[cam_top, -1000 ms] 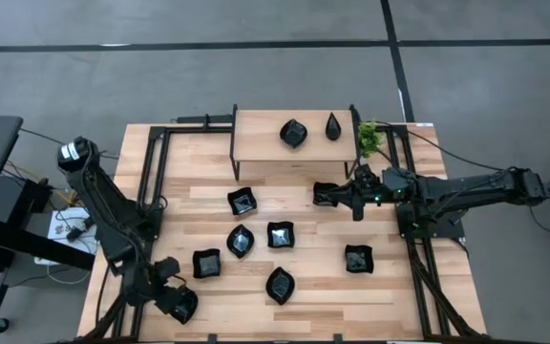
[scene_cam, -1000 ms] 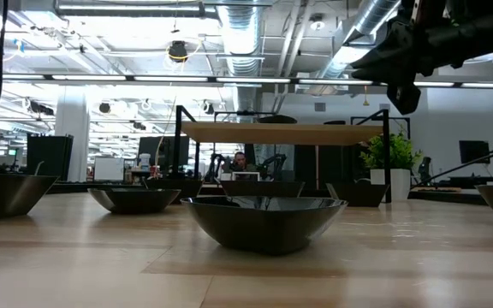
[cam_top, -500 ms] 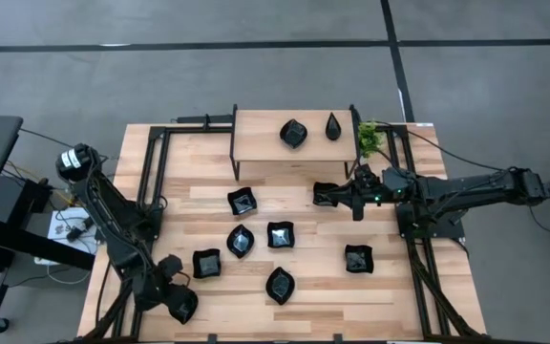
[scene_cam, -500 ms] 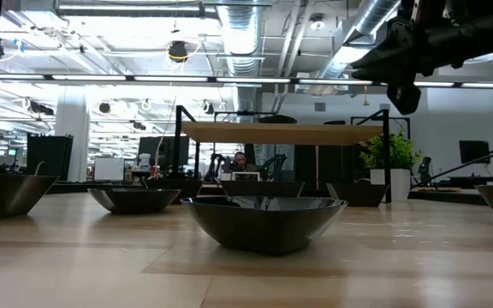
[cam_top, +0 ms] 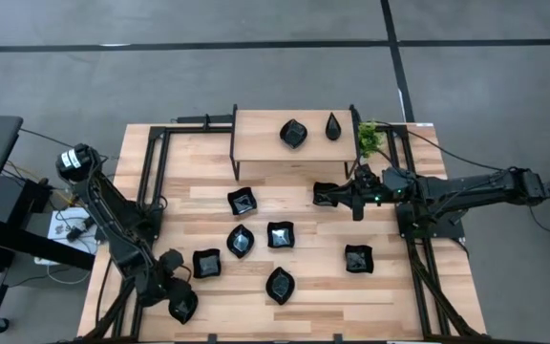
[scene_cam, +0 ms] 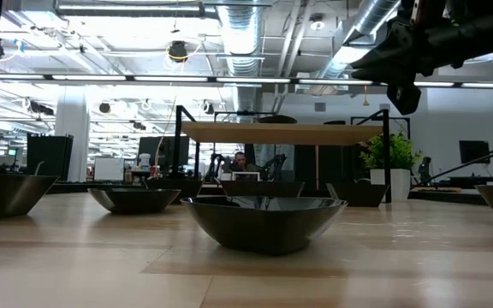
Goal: Pick & Place Mini shaped plates
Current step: Stack the leaf-shaped plate on top of the leaf-shaped plates on the shelf
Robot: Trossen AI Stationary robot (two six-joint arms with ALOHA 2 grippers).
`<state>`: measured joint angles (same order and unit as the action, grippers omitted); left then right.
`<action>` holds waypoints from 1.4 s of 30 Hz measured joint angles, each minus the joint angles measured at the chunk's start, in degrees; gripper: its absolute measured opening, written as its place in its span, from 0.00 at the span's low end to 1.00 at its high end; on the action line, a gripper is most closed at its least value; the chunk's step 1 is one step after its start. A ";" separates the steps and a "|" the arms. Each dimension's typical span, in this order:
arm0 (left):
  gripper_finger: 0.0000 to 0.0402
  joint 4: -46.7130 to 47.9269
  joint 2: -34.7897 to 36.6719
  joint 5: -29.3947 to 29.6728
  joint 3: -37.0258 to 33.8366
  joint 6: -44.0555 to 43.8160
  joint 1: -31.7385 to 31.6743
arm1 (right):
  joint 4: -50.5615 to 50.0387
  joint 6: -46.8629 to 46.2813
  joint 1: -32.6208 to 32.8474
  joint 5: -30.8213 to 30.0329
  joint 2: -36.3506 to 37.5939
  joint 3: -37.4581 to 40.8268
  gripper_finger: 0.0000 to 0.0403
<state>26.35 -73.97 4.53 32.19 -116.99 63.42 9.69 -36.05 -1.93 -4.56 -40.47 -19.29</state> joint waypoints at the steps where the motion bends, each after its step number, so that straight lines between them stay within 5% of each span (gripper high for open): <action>1: 0.36 -0.08 0.00 0.00 -0.13 0.03 0.00 | 0.00 0.00 0.00 0.02 0.00 0.00 0.16; 42: 0.34 -2.12 -0.08 -0.16 -2.79 3.04 -0.55 | 0.07 -0.56 -0.02 0.02 0.00 0.00 0.16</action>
<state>24.23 -74.05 4.37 29.39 -113.95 62.87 9.76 -36.61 -1.96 -4.54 -40.47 -19.29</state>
